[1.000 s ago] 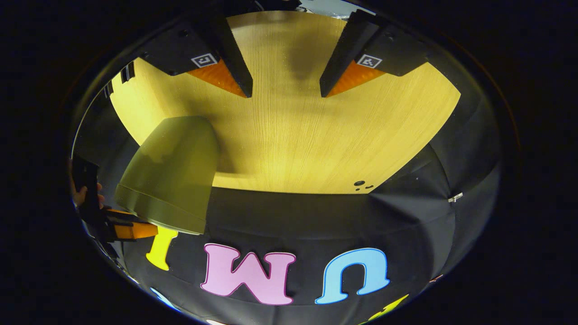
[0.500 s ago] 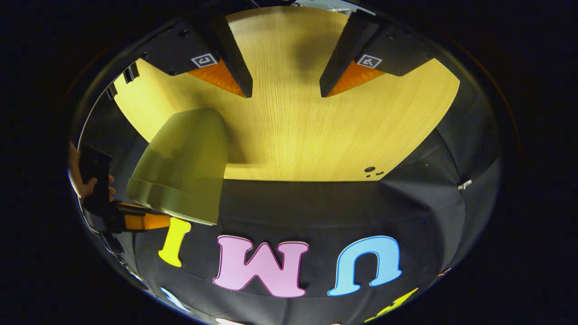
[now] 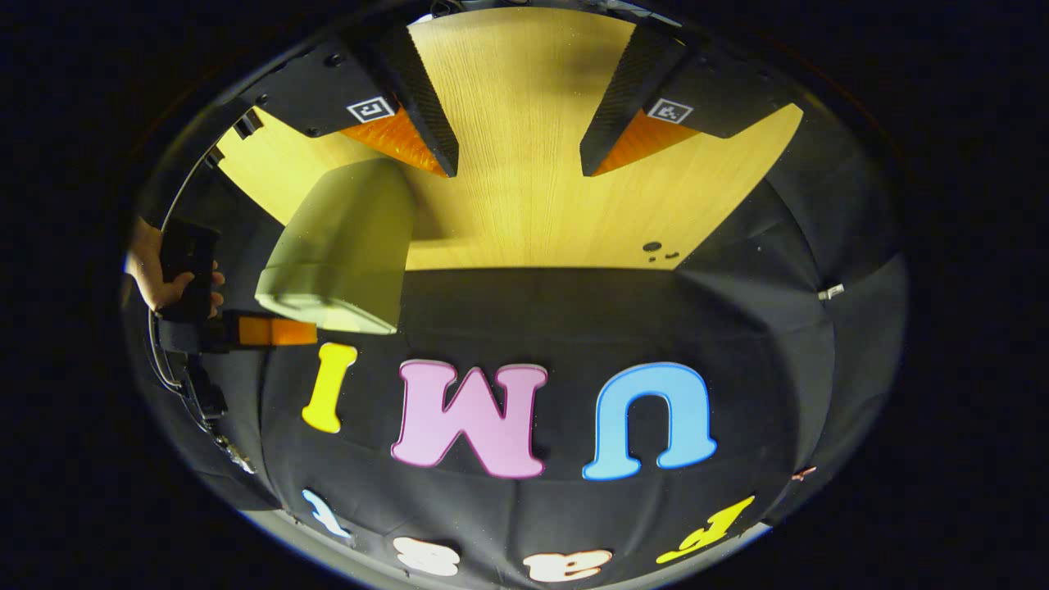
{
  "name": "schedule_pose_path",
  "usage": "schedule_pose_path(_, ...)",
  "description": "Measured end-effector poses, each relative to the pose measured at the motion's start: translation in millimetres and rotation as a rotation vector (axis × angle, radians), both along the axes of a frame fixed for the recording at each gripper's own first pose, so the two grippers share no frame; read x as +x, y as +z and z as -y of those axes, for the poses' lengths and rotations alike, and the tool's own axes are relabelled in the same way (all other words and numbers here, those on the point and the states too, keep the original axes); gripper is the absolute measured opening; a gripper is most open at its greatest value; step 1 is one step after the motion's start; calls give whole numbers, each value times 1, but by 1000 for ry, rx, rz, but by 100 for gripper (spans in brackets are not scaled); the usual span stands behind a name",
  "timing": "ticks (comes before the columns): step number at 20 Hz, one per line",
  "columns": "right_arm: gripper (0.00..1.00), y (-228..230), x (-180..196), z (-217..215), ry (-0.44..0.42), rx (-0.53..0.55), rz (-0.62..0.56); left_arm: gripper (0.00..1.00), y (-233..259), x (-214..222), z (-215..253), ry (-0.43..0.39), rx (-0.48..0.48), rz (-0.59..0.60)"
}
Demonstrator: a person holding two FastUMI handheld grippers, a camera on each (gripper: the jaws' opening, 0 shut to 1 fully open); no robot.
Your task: Press the lid of the desktop garbage bin to open it, pick up the crumpled paper on the desktop and throw it into the bin, then pick up the pop can on the desktop and drop it into the bin, and finally close the garbage bin lid.
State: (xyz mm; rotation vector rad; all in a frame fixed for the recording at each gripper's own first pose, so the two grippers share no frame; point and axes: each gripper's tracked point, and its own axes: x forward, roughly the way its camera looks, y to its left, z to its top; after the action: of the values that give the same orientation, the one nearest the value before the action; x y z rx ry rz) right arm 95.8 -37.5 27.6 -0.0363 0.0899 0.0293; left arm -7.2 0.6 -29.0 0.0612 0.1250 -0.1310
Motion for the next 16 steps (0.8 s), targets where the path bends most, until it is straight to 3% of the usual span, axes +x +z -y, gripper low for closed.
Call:
schedule_pose_path(7,99,1,-71,-62,23,64,-7,95,72,-39,-29,-45,7,214)
schedule_pose_path(16,99,-55,-138,-110,-6,77,-105,96,68,-62,-50,-89,-39,227)
